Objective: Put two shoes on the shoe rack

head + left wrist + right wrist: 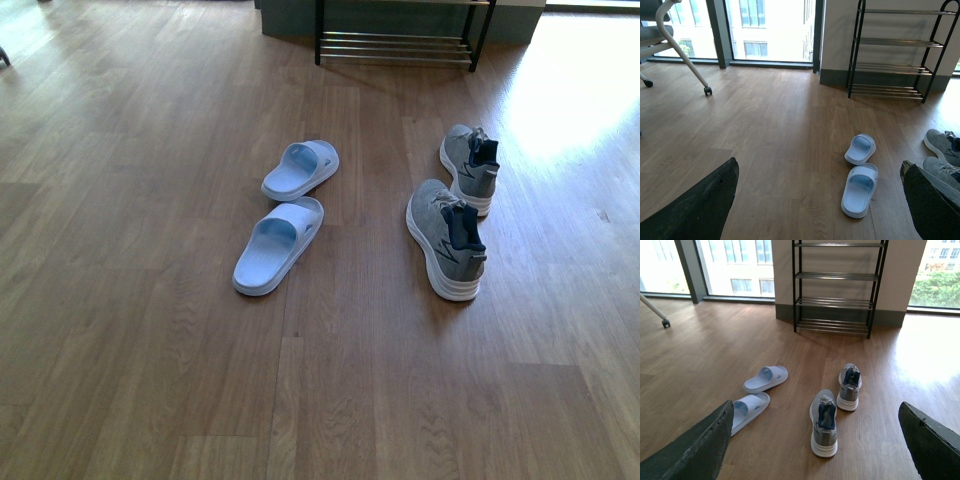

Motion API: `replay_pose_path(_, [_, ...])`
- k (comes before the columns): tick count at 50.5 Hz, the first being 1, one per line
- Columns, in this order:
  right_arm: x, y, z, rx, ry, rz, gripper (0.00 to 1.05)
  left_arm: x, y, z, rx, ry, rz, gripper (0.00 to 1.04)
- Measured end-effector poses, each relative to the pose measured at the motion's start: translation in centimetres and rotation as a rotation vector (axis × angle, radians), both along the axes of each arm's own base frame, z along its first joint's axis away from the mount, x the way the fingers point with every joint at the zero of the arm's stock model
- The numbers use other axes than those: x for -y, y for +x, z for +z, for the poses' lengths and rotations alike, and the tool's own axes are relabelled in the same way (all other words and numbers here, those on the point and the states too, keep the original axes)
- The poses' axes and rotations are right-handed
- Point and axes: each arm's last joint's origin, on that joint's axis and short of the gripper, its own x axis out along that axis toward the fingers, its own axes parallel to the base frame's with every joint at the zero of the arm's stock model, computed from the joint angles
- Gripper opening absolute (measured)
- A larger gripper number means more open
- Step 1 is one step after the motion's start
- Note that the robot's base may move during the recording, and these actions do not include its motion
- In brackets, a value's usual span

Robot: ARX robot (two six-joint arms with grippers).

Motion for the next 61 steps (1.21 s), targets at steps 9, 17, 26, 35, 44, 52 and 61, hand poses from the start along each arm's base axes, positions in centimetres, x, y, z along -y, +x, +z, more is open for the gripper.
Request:
replay_pose_path(9, [-0.01,0.0,0.0,0.0,0.0,0.003,0.95,-0.01,0.0,0.0,0.0,0.0,0.003,0.95])
replay_pose_path(17, [-0.01,0.0,0.0,0.0,0.0,0.003,0.95,-0.01,0.0,0.0,0.0,0.0,0.002,0.95])
replay_pose_path(26, [0.01,0.0,0.0,0.0,0.0,-0.002,0.95,0.0,0.0,0.0,0.0,0.0,-0.001,0.95])
replay_pose_path(35, [0.01,-0.01,0.01,0.001,0.0,-0.002,0.95,0.0,0.0,0.0,0.0,0.0,-0.001,0.95])
replay_pose_path(44, [0.0,0.0,0.0,0.0,0.0,-0.001,0.95,0.0,0.0,0.0,0.0,0.0,0.0,0.95])
replay_pose_path(52, [0.0,0.0,0.0,0.0,0.0,0.0,0.95,0.0,0.0,0.0,0.0,0.0,0.0,0.95])
replay_pose_path(61, [0.0,0.0,0.0,0.0,0.0,0.0,0.95,0.0,0.0,0.0,0.0,0.0,0.0,0.95])
